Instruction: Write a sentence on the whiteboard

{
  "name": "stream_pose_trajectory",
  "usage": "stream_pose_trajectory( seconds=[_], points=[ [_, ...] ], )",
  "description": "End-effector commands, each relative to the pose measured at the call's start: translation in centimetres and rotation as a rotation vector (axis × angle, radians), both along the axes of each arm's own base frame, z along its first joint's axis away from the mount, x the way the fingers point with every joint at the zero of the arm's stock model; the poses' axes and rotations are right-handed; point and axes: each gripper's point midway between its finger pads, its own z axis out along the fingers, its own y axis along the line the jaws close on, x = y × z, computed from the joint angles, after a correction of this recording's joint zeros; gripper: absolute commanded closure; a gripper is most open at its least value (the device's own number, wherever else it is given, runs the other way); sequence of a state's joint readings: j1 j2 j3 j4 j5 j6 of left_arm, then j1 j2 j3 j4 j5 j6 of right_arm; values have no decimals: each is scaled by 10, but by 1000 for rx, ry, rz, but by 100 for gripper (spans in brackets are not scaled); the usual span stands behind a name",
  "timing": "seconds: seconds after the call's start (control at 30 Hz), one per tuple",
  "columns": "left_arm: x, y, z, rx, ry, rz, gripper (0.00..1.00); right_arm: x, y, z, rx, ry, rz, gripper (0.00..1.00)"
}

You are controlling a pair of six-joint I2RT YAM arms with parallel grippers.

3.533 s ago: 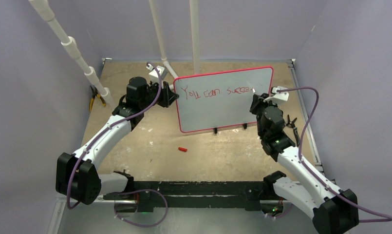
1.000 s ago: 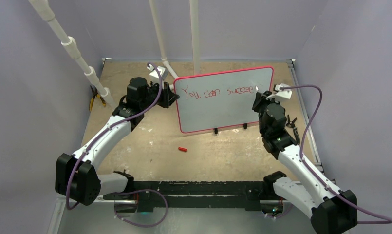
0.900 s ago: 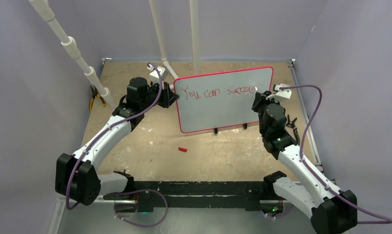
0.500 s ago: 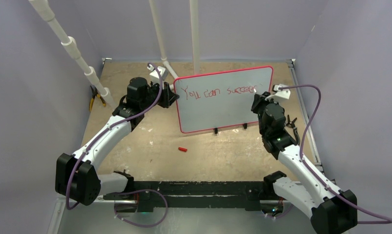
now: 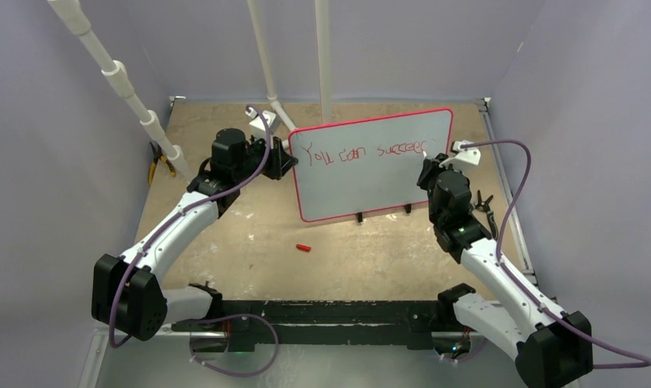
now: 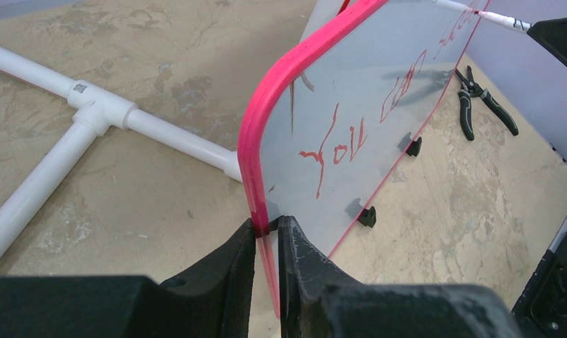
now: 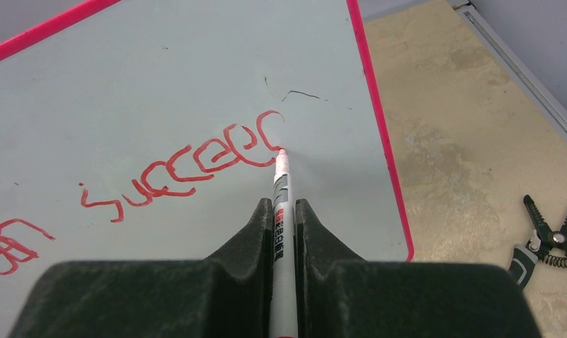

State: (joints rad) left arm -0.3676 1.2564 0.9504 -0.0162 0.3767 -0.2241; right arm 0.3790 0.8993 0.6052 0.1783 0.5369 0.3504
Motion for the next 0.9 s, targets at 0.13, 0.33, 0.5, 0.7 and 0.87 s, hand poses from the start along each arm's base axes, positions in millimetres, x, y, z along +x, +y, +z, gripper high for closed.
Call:
stream_pose_trajectory(
  seconds=[0.13, 0.33, 0.5, 0.7, 0.87],
  points=[
    [-5, -7, 17, -19, -61, -35, 84, 11, -5, 36, -3, -78, -41, 100],
    [-5, -7, 16, -18, -61, -37, 84, 16, -5, 53, -5, -115, -45, 100],
    [-5, -8, 16, -18, -60, -37, 84, 20, -4, 67, -6, -145, -45, 100],
    [-5, -8, 16, -17, -59, -38, 84, 22, -3, 74, -5, -162, -47, 100],
    [-6, -8, 17, -18, -61, -39, 84, 21, -2, 67, -1, -146, -40, 100]
  ],
)
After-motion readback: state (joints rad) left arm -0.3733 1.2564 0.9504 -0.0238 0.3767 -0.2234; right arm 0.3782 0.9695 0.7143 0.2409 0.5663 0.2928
